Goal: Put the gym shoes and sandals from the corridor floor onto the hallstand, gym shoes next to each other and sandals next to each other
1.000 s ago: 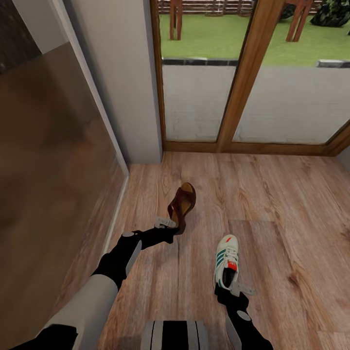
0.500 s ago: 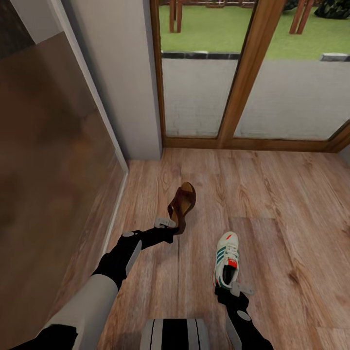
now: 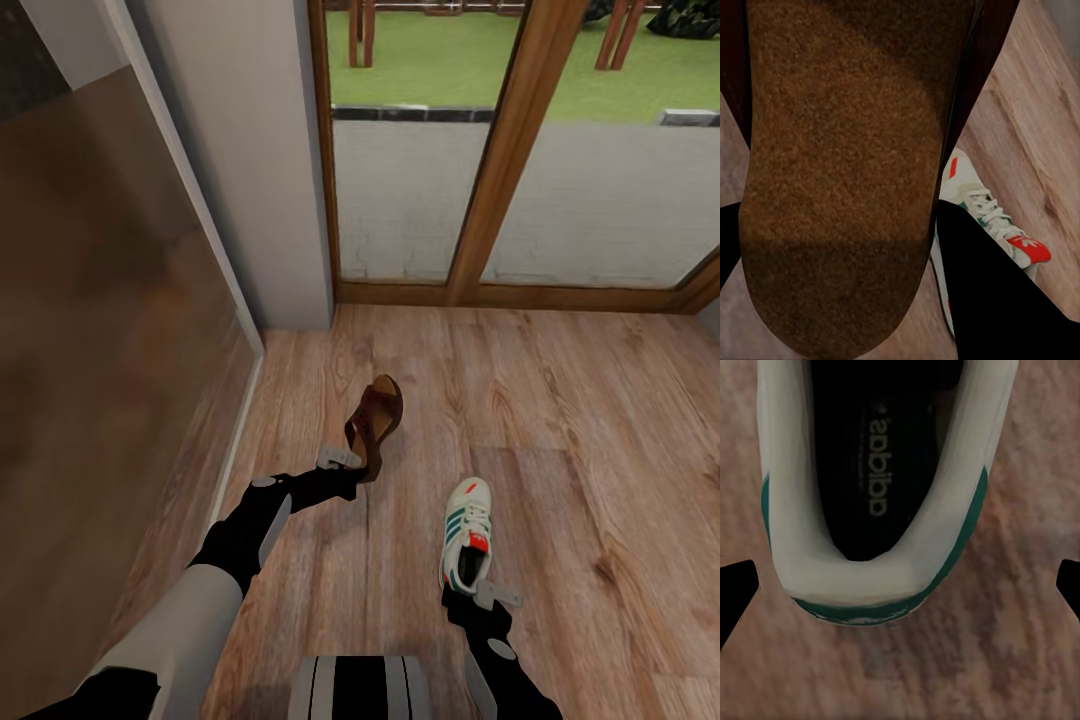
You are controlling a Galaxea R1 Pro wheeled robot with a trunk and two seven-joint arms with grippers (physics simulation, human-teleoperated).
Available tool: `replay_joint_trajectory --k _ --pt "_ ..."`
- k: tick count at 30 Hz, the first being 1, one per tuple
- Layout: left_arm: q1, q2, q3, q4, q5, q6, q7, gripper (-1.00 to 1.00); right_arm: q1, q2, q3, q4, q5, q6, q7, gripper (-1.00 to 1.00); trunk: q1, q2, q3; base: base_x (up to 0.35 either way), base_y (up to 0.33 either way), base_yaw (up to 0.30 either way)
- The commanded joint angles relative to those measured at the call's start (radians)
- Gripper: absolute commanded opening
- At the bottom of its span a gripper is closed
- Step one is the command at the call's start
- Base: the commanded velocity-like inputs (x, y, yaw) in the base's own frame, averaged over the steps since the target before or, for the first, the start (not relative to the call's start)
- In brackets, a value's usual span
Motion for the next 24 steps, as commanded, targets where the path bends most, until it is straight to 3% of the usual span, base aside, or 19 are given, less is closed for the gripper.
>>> replay_joint_trajectory --k 1,24 --pt "0.000 0.000 0.002 -0.002 -0.009 0.003 -0.006 -1.00 -0.001 0.001 -0.007 0.000 0.010 -0.003 -0.001 1.00 0.000 0.000 -0.001 0.116 0.000 0.000" --pt "0.000 0.000 0.004 -0.005 -0.009 0.003 -0.006 -1.00 -0.001 0.001 -0.007 0.000 0.010 -0.002 -0.001 1.00 0.000 0.000 -0.001 0.060 0.000 0.000"
